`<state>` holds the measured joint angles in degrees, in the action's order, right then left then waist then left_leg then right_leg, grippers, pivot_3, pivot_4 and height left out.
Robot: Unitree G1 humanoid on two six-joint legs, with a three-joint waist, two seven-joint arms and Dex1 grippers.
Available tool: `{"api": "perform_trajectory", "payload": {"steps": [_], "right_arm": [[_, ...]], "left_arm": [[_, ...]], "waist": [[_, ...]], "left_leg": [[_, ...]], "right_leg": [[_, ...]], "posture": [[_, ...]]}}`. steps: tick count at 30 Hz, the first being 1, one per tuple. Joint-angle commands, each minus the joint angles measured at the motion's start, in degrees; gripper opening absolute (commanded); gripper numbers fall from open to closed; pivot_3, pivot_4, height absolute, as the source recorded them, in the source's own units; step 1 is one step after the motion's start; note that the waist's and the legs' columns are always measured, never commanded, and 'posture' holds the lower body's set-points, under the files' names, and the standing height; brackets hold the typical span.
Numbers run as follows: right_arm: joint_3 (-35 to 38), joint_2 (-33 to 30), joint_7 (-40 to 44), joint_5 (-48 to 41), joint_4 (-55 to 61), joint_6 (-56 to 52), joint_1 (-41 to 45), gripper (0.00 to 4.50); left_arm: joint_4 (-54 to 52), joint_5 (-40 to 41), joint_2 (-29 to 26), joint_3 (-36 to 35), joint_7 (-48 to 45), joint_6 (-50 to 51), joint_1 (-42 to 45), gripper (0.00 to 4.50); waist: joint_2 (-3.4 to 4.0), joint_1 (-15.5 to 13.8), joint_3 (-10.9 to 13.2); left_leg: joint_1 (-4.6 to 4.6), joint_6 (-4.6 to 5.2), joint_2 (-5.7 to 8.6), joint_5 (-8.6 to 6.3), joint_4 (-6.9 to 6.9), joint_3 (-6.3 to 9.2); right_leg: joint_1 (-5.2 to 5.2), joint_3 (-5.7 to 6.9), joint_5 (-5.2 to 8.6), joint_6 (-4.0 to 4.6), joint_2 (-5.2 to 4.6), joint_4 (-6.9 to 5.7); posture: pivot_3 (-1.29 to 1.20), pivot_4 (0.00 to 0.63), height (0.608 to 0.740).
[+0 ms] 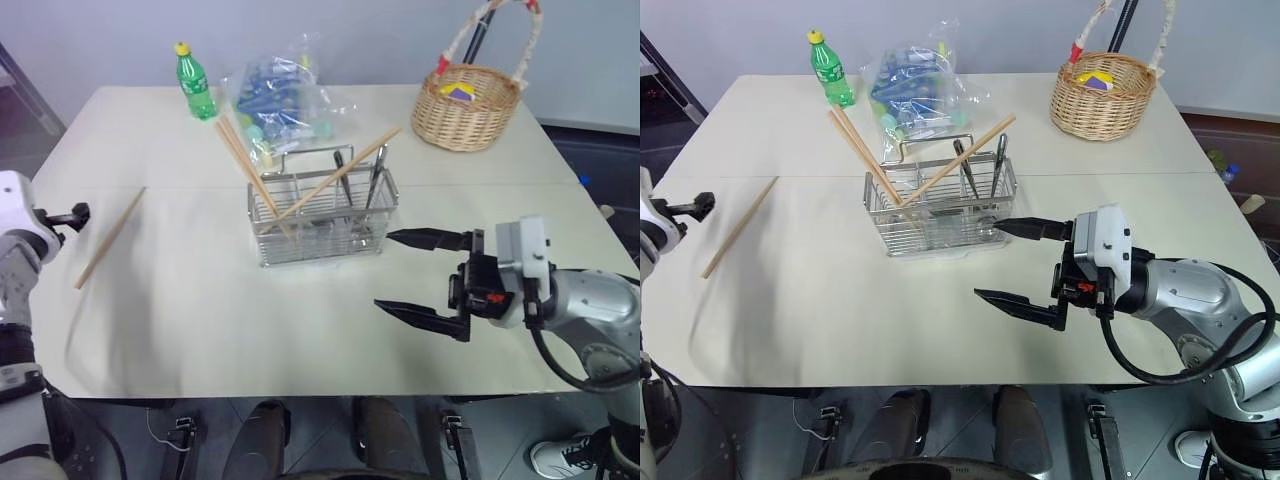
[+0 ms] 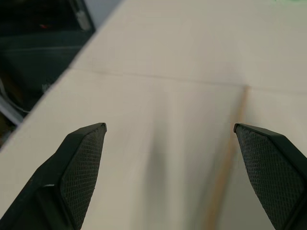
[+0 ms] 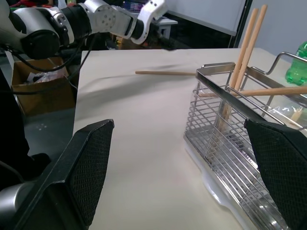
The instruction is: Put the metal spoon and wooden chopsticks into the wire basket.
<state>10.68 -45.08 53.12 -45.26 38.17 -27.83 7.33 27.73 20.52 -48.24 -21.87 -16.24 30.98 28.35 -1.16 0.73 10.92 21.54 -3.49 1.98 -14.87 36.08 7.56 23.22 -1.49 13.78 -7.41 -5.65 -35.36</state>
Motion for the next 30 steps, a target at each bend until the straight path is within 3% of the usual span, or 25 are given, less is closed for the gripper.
{"api": "perform_trajectory", "payload": {"steps": [1,18,30], "right_arm": [[0.76,-0.11,-0.54,-0.7,1.31,0.48,0.54,4.5],[1.37,-0.13,-4.66,-0.42,1.71,0.51,0.29,4.5],[0.99,-0.18,-4.47,0.3,0.67,0.74,0.89,4.5]], "left_arm": [[1.04,-1.78,-2.18,2.5,-5.12,0.03,2.84,4.48],[15.45,-11.21,-3.55,11.05,-13.42,0.39,9.17,4.48],[25.23,-17.77,-3.64,17.51,-15.91,5.74,20.26,4.48]], "waist": [[0.0,0.01,0.0],[0.0,0.02,0.0],[-0.02,0.13,0.0]], "left_leg": [[0.01,0.0,0.0,0.0,0.0,0.0],[0.02,0.0,0.0,0.0,-0.01,-0.01],[0.03,0.01,0.0,0.0,0.02,-0.02]], "right_leg": [[0.02,0.0,0.0,0.0,0.0,0.0],[0.03,0.0,0.0,-0.01,0.0,-0.01],[0.06,0.01,0.0,-0.02,0.01,-0.11]], "posture": [[0.0,0.15,0.74],[0.0,0.15,0.74],[0.0,0.15,0.74]]}}
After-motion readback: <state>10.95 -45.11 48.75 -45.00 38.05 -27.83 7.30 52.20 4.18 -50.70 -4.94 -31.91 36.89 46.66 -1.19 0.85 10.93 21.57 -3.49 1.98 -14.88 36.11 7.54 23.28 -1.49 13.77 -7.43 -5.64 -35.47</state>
